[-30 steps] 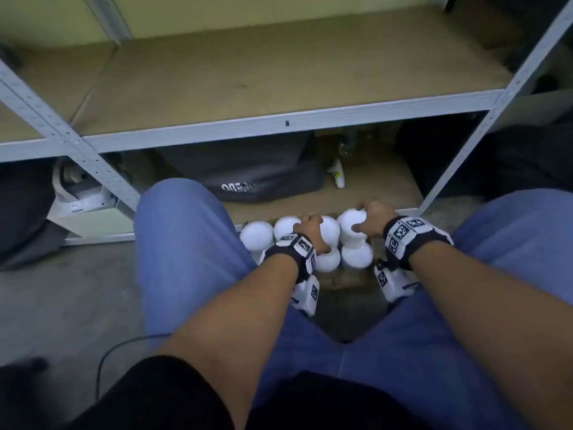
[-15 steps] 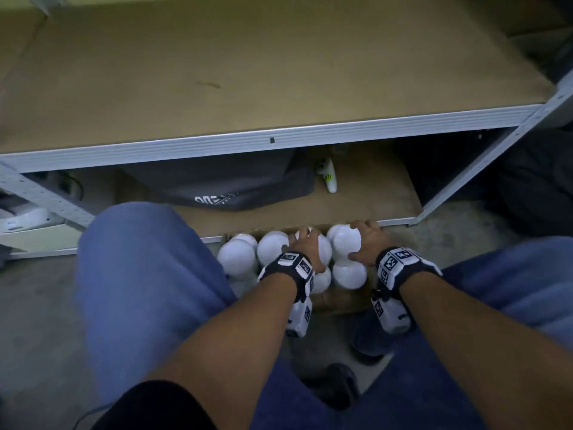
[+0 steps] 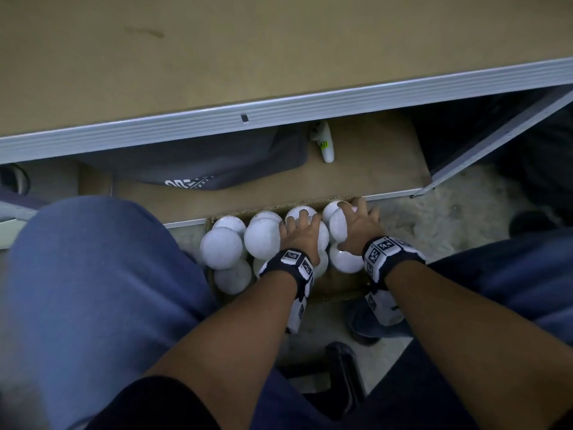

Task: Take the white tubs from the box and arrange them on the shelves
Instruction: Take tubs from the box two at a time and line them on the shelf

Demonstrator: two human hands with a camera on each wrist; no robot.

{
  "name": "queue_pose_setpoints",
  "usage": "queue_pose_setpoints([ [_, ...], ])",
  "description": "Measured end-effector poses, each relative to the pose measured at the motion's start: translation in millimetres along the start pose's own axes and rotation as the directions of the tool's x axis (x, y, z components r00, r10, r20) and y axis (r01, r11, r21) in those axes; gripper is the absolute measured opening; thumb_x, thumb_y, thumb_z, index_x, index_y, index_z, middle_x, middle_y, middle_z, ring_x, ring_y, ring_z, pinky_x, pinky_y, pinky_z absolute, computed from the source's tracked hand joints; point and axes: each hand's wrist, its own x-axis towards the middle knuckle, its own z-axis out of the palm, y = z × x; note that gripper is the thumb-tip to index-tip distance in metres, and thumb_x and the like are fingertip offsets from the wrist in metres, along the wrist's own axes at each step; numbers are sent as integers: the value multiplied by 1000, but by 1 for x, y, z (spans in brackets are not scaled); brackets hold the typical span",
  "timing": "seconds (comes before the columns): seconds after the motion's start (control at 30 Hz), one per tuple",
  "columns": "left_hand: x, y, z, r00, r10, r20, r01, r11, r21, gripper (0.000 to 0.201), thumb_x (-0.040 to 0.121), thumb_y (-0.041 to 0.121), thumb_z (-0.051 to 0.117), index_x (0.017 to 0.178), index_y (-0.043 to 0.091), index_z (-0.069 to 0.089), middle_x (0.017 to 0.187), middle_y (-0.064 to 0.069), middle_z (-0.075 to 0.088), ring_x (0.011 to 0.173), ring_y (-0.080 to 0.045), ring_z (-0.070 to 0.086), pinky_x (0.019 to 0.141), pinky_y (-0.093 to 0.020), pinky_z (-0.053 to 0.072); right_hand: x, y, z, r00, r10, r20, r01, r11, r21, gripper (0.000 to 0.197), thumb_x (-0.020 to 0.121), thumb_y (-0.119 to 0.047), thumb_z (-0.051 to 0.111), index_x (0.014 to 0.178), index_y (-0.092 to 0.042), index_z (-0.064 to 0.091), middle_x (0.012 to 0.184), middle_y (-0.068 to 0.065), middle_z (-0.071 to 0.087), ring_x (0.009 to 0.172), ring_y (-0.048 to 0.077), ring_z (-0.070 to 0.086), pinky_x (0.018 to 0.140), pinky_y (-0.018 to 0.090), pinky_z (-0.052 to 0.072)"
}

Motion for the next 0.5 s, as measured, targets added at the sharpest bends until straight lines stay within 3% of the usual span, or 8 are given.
queue_pose_setpoints([
  [0.23,-9,3,-26,1000,-10,23,13,989,-145,87,63,22,76,137,27,31,141,-3,25,127,-33,31,98,-44,38,-18,-5,-19,1000,-7,-1,7,1000,-2,83,59,-29,78,130,-27,36,135,3,24,115,36,38,95,42,45],
  [0.37,-23,5,-62,999,-18,42,26,978,-209,92,61,23,80,138,29,29,137,-2,27,126,-31,32,90,-45,44,-39,-8,-53,999,-45,-9,46,998,35,81,56,-27,82,125,-32,41,127,0,28,119,36,36,95,45,46],
  [0.5,-46,1,-98,998,16,-67,-32,971,-236,91,55,33,83,132,30,35,132,-1,30,122,-32,34,96,-47,44,-71,-8,-91,993,-99,-65,100,995,7,94,61,-30,83,140,-35,32,146,3,18,134,42,23,104,50,40],
])
